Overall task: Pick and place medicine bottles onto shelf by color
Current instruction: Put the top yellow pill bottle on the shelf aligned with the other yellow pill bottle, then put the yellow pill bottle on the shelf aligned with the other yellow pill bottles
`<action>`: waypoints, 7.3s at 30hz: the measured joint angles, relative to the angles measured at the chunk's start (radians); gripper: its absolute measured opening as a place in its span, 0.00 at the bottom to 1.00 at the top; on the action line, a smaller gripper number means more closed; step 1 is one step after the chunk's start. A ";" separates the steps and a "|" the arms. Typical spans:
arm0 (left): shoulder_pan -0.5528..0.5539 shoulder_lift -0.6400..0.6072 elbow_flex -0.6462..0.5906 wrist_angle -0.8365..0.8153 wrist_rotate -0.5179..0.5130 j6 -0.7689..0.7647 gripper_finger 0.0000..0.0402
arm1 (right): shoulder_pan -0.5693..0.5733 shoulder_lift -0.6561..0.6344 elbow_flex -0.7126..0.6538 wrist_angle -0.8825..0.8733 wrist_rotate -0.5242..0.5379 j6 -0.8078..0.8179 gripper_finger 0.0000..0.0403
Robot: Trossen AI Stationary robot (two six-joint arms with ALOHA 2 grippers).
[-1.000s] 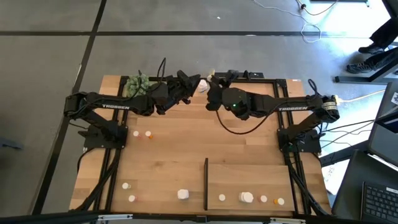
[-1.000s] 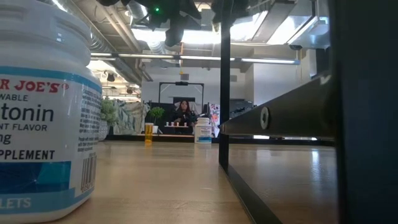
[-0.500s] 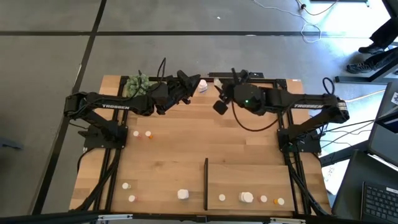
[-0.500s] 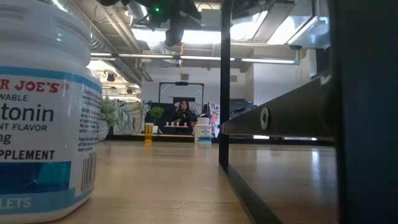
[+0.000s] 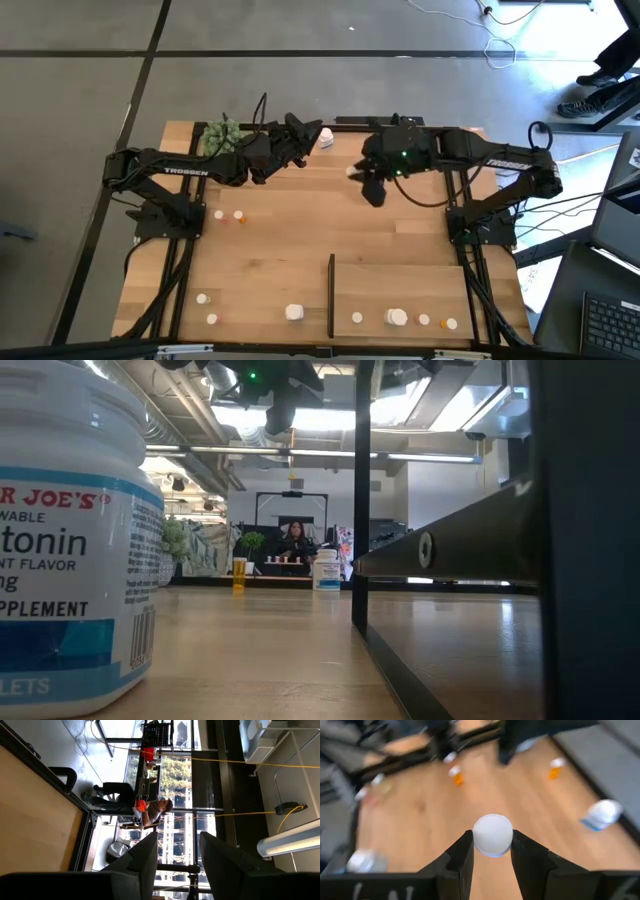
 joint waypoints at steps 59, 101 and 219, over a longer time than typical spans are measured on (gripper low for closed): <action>-0.010 -0.042 0.126 -0.259 0.417 1.365 0.35 | -0.007 0.002 -0.002 -0.243 -0.282 -0.091 0.29; -0.474 -0.050 0.259 -0.839 -0.091 1.694 0.35 | 0.331 0.004 -0.539 0.386 -0.446 -0.373 0.29; -0.624 -0.049 0.259 -0.954 0.414 1.358 0.35 | 0.403 0.260 -0.538 0.583 -0.523 -0.165 0.47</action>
